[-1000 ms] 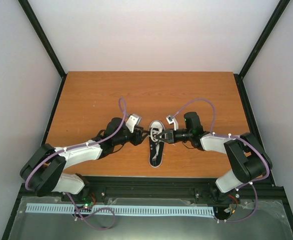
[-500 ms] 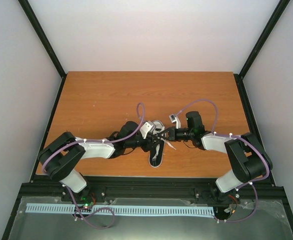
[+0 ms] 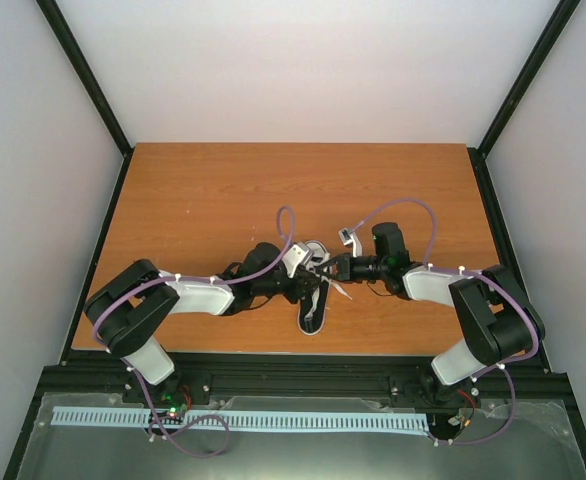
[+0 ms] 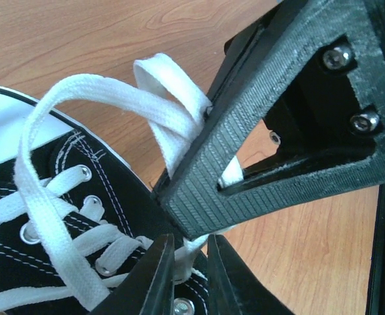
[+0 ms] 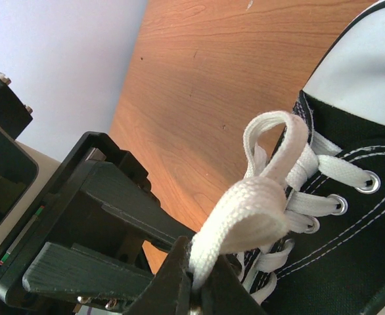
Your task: Tie the shoes
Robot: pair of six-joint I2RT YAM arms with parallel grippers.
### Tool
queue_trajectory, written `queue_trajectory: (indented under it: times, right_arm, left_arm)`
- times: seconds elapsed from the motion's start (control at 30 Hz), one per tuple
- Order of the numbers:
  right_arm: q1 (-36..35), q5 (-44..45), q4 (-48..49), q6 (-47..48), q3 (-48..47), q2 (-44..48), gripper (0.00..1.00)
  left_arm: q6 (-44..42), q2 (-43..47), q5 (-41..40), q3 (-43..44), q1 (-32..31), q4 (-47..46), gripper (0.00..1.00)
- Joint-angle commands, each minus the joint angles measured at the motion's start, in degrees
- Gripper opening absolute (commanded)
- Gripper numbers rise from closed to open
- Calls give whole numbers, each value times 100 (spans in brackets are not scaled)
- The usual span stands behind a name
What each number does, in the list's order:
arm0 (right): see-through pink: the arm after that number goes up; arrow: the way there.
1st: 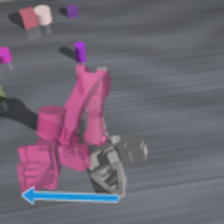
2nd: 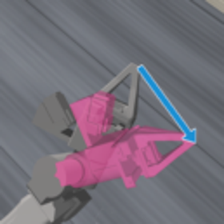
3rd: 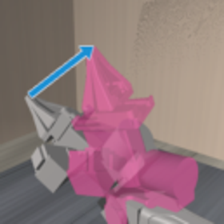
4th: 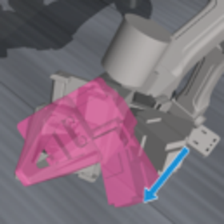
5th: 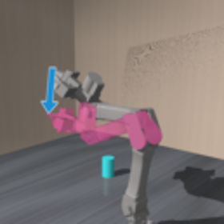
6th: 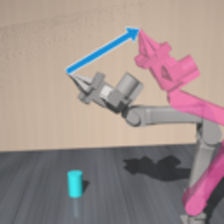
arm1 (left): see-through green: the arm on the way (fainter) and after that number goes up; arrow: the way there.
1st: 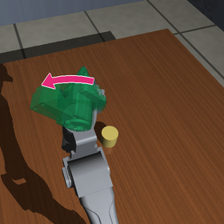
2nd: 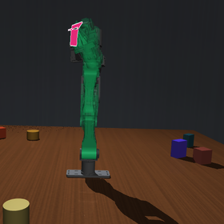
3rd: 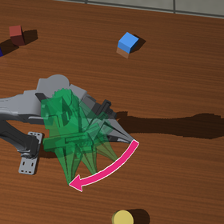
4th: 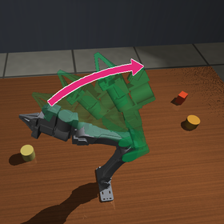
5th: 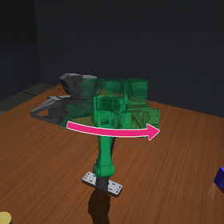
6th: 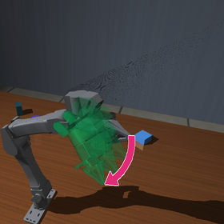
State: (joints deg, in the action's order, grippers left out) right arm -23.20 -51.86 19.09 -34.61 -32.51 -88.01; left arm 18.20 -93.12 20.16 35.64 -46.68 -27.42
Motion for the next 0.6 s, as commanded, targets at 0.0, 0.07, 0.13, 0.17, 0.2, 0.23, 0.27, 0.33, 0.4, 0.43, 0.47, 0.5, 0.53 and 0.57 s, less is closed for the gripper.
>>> queue_trajectory:
  times: [0.0,0.07,0.13,0.17,0.2,0.23,0.27,0.33,0.4,0.43,0.47,0.5,0.53,0.57]
  right_arm:
    - [35,-79,82,-11,-53,-14,3]
    - [35,-85,82,-16,-52,-15,3]
    - [37,-96,80,-11,-53,-7,3]
    - [35,-94,79,-10,-53,-6,3]
    - [35,-102,77,-11,-56,-6,3]
    - [35,-105,77,-6,-54,-13,3]
    - [35,-105,77,-10,-60,-19,3]
    - [35,-97,85,-19,-69,-34,3]
    - [35,-97,86,-28,-60,-32,3]
    - [35,-92,86,-26,-53,-28,3]
    - [37,-88,86,-28,-53,-25,3]
    - [35,-100,95,-28,-53,-24,3]
    - [35,-105,97,-28,-53,-24,3]
    - [35,-105,109,-28,-46,-17,3]
  left_arm:
    - [-63,59,-224,58,-34,-238,16]
    - [-68,41,-295,70,-30,-214,14]
    - [-87,0,-311,111,-34,-179,14]
    - [-87,-36,-292,132,-34,-181,14]
    - [-85,-72,-269,155,-30,-184,14]
    - [-75,-96,-230,176,-32,-203,14]
    - [-57,-125,-191,194,-34,-226,15]
    - [-13,-176,-119,213,-35,-296,19]
    - [-2,-223,-71,232,-43,-339,22]
    - [7,-243,-58,247,-51,-355,23]
    - [4,-269,-68,262,-52,-352,23]
    - [0,-297,-99,283,-52,-352,24]
    - [6,-319,-120,285,-52,-370,24]
    - [1,-339,-130,298,-48,-389,24]
